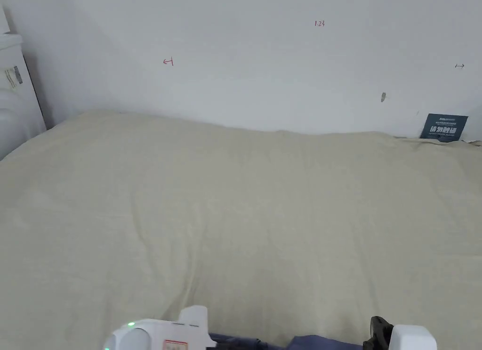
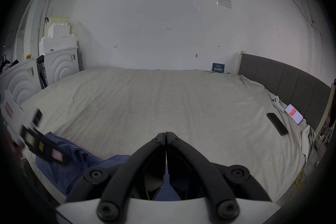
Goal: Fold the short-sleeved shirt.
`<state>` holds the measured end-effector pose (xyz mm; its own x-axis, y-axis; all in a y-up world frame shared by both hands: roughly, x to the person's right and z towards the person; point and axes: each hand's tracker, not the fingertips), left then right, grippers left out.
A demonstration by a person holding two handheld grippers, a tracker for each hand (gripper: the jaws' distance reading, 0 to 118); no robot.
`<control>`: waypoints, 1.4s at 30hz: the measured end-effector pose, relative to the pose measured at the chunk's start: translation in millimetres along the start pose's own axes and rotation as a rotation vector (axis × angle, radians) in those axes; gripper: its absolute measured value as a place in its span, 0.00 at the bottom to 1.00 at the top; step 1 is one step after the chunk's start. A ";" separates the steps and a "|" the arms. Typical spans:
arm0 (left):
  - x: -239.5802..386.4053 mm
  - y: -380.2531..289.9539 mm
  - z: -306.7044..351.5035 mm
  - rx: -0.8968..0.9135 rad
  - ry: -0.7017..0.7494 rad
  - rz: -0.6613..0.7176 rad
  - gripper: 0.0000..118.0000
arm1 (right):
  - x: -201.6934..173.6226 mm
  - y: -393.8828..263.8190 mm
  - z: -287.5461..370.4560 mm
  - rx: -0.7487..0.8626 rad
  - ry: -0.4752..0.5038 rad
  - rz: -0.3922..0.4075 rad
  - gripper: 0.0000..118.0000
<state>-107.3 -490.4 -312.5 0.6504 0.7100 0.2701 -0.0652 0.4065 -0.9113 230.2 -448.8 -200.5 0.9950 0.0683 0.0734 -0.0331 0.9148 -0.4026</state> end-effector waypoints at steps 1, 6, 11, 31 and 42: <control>-2.3 2.5 20.2 0.036 0.008 0.000 0.03 | 0.0 0.4 -0.1 0.002 0.001 0.003 0.01; -43.6 8.4 94.5 0.140 0.128 0.042 0.16 | -3.2 2.3 -3.9 0.002 0.013 0.011 0.01; -90.7 0.2 113.7 0.128 0.148 0.126 0.24 | -12.6 3.4 -6.5 0.002 0.034 0.013 0.01; -93.1 -17.2 58.2 0.035 0.207 0.069 0.09 | -20.2 3.1 -4.7 -0.004 0.046 0.022 0.01; -65.6 -7.3 102.5 0.078 0.194 -0.015 0.05 | -15.6 3.0 -2.3 0.001 0.044 0.018 0.01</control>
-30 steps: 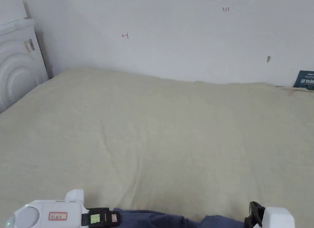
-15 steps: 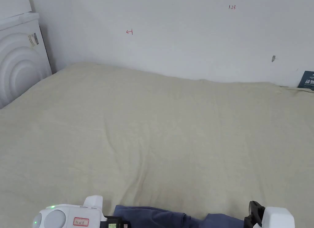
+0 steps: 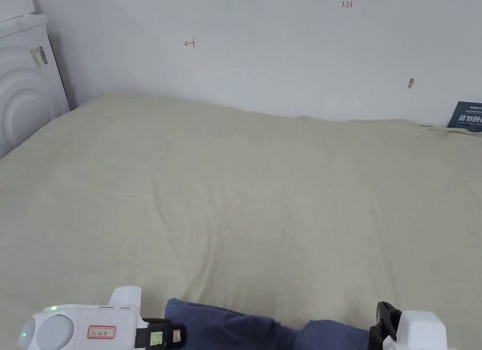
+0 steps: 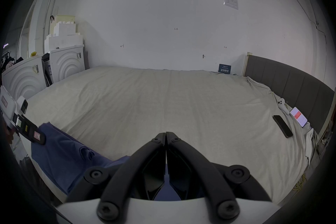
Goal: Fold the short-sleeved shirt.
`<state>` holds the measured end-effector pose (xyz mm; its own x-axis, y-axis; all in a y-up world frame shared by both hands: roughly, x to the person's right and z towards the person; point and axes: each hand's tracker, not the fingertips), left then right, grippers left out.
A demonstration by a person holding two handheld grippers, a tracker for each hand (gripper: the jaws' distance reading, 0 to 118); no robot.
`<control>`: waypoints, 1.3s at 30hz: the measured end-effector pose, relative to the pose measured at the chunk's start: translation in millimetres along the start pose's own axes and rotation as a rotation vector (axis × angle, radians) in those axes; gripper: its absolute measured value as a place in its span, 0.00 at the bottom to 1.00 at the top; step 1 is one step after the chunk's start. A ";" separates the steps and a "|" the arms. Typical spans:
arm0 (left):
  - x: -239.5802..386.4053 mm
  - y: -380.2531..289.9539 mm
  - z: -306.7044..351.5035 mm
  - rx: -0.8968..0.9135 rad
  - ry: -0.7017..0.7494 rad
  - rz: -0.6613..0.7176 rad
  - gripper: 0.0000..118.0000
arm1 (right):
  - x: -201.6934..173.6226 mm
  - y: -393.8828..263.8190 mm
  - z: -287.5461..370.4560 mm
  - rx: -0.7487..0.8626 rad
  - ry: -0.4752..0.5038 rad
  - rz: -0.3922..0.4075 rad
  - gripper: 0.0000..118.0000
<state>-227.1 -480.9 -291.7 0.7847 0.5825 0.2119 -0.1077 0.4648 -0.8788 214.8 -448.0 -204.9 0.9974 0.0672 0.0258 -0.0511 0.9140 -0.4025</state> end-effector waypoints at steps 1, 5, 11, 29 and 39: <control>1.6 2.5 5.7 0.001 0.013 -0.023 0.05 | 0.8 0.4 0.1 0.001 -0.001 -0.001 0.01; 1.2 13.8 39.1 0.028 0.090 -0.062 0.05 | 4.6 2.3 0.6 0.009 -0.007 -0.007 0.01; -7.5 23.5 91.3 0.040 0.256 -0.089 0.05 | 8.2 3.6 -2.3 0.016 -0.008 -0.011 0.01; 113.4 27.9 79.6 -0.029 0.269 -0.183 0.05 | 1.6 0.3 -5.5 0.012 0.009 -0.021 0.01; 174.2 21.6 0.1 -0.136 0.201 -0.225 0.06 | 3.5 -1.4 -3.1 0.014 0.007 -0.032 0.01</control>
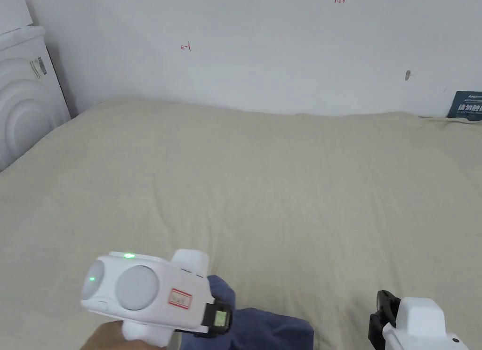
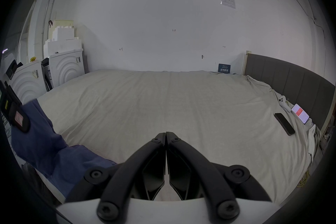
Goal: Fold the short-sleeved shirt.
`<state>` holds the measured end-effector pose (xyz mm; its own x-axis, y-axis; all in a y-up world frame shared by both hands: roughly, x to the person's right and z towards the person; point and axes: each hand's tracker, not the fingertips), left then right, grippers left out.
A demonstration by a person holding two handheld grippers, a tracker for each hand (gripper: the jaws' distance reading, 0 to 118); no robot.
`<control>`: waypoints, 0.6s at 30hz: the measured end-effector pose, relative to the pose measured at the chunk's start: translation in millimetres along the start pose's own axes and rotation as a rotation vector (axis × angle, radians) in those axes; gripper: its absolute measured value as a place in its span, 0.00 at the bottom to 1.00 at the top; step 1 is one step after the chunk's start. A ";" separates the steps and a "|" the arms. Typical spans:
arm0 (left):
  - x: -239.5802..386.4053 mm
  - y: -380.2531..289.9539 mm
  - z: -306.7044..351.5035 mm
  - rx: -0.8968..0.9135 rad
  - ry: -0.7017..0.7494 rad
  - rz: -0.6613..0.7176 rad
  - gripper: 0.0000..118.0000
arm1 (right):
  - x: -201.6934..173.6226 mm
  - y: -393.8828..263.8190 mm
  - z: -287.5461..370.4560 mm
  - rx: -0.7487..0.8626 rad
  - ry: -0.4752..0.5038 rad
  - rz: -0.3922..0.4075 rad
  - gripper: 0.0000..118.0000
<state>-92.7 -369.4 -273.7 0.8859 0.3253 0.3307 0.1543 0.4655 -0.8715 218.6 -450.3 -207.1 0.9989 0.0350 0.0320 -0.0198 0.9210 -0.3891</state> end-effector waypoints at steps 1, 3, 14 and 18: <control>6.4 -0.2 -8.4 -0.016 -0.013 -0.012 0.06 | 0.3 -0.9 0.0 -0.001 0.000 -0.001 0.01; 18.6 -0.2 -29.2 -0.044 -0.028 0.000 0.06 | 0.9 -2.2 0.5 -0.001 -0.002 -0.003 0.01; 38.5 -1.2 -109.9 -0.118 -0.056 0.067 0.14 | 8.7 -5.5 5.2 -0.007 -0.015 -0.016 0.01; 32.5 -3.6 -102.1 -0.089 -0.133 0.101 0.26 | 13.2 -6.5 7.0 -0.009 -0.023 -0.015 0.01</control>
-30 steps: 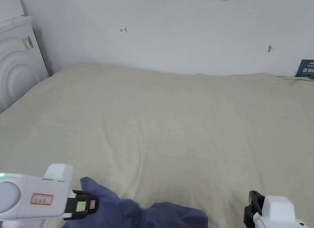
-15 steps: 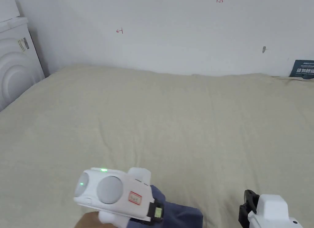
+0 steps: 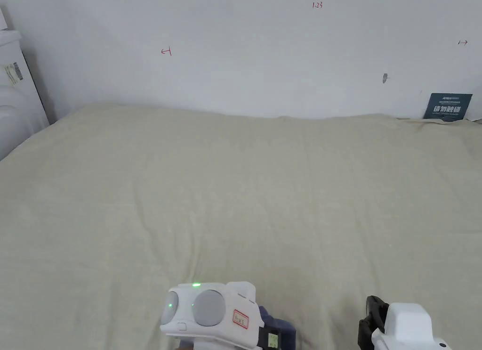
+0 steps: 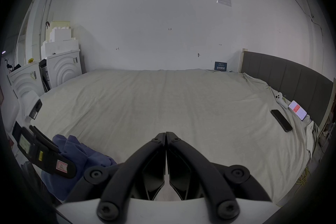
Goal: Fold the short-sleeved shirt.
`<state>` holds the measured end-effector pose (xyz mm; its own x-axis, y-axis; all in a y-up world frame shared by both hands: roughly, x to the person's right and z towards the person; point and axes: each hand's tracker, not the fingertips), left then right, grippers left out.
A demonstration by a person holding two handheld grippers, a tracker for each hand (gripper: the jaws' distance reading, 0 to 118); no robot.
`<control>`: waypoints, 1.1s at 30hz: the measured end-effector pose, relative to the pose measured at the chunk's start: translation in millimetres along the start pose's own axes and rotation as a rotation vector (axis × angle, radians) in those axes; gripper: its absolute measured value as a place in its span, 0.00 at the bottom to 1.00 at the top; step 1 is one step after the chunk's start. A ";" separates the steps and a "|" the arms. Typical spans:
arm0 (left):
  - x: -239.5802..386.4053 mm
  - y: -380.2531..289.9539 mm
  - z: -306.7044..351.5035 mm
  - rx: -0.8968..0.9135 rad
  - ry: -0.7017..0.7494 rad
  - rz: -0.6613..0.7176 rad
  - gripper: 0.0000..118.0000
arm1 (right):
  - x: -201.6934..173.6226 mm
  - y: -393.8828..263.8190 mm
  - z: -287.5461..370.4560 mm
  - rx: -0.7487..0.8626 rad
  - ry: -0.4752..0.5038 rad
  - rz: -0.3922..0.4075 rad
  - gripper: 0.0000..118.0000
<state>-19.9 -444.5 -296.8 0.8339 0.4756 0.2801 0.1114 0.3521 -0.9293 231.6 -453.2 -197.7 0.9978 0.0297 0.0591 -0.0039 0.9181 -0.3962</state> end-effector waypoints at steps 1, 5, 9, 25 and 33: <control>-2.1 -0.2 3.6 0.013 -0.017 0.010 0.26 | 1.0 -0.2 0.0 -0.001 -0.002 0.000 0.01; -14.0 -2.4 22.9 0.101 -0.110 0.024 0.33 | 5.1 -1.4 -0.4 -0.005 -0.008 -0.004 0.01; -31.7 -5.4 22.5 0.131 -0.254 0.088 0.15 | 7.4 -1.6 0.1 -0.008 -0.016 -0.015 0.01; -43.0 -25.6 -88.2 0.033 -0.257 0.146 0.00 | 18.1 -6.1 12.2 -0.018 -0.038 -0.029 0.01; -40.7 -23.2 -23.3 0.235 -0.243 0.059 0.00 | 9.3 -9.3 19.1 -0.019 -0.033 -0.027 0.01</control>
<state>-43.8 -490.8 -292.2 0.6788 0.6690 0.3028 -0.0845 0.4807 -0.8728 239.7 -453.9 -176.0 0.9948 0.0181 0.1003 0.0248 0.9112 -0.4113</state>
